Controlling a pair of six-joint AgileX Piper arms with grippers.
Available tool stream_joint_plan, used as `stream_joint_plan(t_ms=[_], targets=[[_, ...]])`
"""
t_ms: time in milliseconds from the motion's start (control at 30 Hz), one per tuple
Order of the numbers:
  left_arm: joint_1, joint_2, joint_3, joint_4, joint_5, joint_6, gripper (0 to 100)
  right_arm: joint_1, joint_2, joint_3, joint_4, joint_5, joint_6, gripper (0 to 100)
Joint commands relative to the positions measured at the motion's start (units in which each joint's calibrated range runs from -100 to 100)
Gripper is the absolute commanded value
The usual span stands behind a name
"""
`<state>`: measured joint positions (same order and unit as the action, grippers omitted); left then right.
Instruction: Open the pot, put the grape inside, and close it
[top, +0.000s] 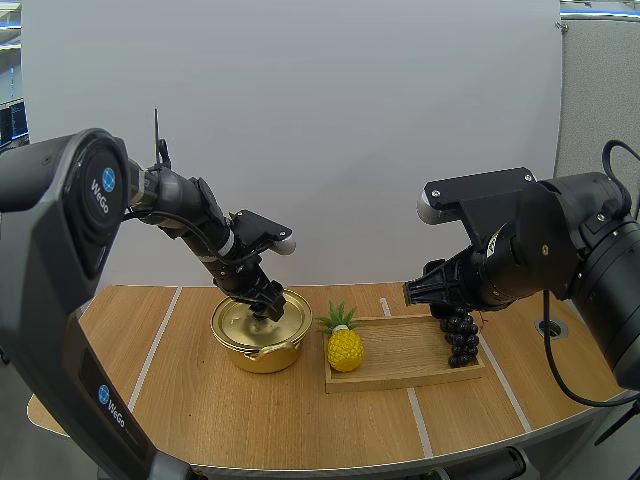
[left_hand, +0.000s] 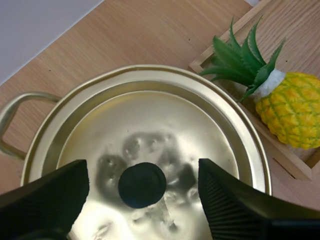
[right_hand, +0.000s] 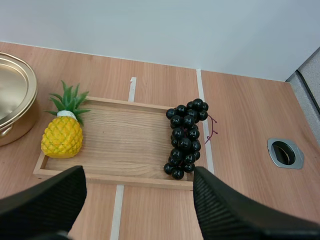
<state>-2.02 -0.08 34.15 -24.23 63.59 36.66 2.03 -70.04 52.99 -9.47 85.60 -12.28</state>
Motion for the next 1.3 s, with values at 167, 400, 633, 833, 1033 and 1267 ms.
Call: stream_joint_plan(t_ms=[167, 400, 633, 833, 1033, 1267], targets=[[-0.15, 0.1, -0.4, -0.2, -0.8, 0.0, 100, -0.2, 0.1, -0.4, 0.2, -1.1, 0.0, 100], [-0.15, 0.1, -0.4, 0.3, 2.0, -0.3, 20, -0.2, 0.1, -0.4, 0.2, -1.1, 0.0, 100], [-0.15, -0.1, -0.4, 0.5, 2.2, -0.3, 0, -0.2, 0.1, -0.4, 0.2, -1.1, 0.0, 100], [-0.15, -4.7, -2.3, 0.5, 2.9, -2.1, 0, -0.2, 0.1, -0.4, 0.2, -1.1, 0.0, 100], [-0.15, -13.6, -8.6, 2.7, 4.9, -5.4, 0, -0.2, 0.1, -0.4, 0.2, -1.1, 0.0, 100], [-0.07, -23.7, -17.2, 5.5, 5.5, -8.3, 0, -0.2, 0.1, -0.4, 0.2, -1.1, 0.0, 100]])
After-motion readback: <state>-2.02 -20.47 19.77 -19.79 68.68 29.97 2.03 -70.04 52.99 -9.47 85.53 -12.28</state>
